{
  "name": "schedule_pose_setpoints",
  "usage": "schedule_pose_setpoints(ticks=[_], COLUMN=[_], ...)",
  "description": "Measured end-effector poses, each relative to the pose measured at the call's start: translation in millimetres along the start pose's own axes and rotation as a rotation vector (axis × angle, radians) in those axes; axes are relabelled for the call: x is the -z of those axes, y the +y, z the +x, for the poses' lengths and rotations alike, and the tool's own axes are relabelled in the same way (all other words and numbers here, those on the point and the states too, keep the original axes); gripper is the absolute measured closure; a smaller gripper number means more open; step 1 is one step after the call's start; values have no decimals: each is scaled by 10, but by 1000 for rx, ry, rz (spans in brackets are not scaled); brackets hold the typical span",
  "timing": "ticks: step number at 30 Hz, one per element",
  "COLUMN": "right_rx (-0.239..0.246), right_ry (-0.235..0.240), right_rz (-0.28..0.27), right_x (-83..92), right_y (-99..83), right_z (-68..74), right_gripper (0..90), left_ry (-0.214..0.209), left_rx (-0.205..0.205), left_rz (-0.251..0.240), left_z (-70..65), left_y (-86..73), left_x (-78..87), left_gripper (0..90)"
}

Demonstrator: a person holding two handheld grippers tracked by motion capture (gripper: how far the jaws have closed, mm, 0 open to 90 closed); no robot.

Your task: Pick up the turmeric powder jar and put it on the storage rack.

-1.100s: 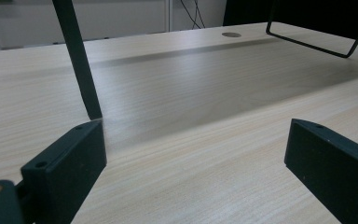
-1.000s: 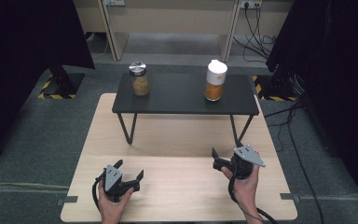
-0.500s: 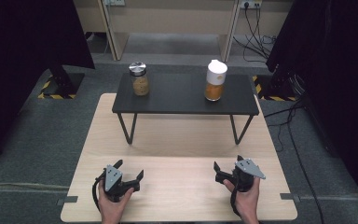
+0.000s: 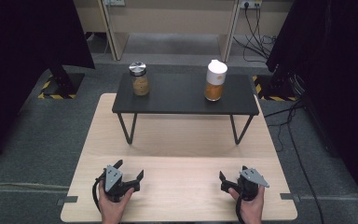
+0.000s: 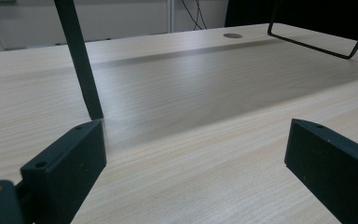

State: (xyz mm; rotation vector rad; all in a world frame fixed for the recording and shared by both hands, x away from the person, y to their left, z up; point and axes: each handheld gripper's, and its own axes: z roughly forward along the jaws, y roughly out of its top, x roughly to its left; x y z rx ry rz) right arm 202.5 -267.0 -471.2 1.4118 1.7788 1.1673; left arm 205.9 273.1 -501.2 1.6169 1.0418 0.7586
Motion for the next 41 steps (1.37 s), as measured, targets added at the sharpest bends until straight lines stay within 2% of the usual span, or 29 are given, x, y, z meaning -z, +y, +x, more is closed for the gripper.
schedule_pose_setpoints(ticks=[18,23,41], right_rx=[-35,-25,-37], right_ry=[5,3,12], right_rz=[-12,-8,-12], right_x=[29,27,30], right_y=[-60,-53,-61], right_z=[-36,-23,-49], right_gripper=[32,32,32], left_ry=[-3,-5,-14], left_rx=[10,14,15], left_rz=[0,-2,-10], left_z=[13,19,31], left_y=[-1,-4,-19], left_x=[0,2,12], left_gripper=[42,42,40])
